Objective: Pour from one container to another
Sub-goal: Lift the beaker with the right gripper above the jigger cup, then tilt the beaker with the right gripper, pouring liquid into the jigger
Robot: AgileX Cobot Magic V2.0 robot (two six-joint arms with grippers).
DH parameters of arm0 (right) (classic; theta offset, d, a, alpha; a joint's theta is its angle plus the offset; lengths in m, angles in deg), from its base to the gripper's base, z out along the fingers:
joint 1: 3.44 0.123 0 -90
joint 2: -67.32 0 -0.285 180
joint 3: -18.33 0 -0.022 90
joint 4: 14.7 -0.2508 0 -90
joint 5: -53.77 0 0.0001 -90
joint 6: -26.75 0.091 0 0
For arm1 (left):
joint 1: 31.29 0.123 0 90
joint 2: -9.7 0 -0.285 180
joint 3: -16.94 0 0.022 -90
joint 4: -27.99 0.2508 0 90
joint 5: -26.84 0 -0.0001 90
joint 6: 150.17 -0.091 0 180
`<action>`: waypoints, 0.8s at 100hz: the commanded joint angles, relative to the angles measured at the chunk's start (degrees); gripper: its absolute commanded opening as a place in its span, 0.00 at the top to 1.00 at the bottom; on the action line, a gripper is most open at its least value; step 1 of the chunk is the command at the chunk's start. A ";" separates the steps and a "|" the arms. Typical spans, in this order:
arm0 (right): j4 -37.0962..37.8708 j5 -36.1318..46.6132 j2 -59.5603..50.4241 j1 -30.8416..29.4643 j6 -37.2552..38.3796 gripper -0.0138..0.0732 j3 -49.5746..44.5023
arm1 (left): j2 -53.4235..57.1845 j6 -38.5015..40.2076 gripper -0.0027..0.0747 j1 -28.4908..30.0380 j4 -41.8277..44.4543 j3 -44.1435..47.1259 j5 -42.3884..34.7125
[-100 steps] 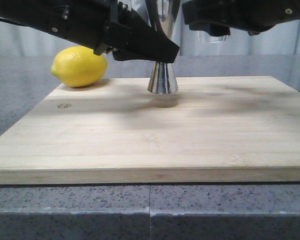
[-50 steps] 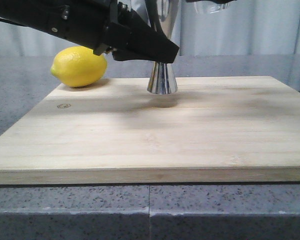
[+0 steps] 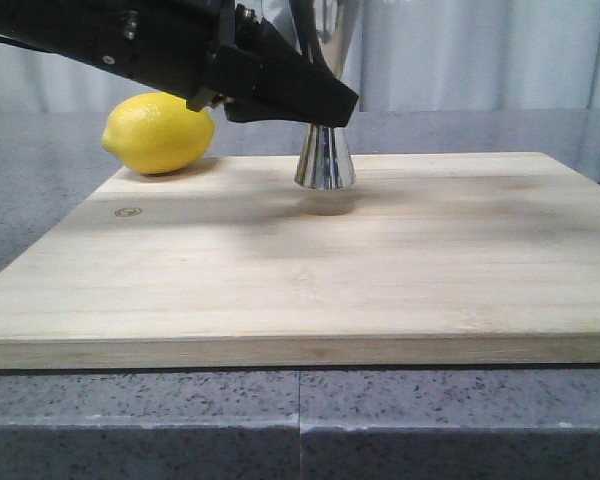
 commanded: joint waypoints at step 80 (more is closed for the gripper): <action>12.16 0.60 -1.80 -0.30 -0.37 0.50 4.97 | 3.09 0.17 0.86 -0.48 -3.85 -1.75 3.53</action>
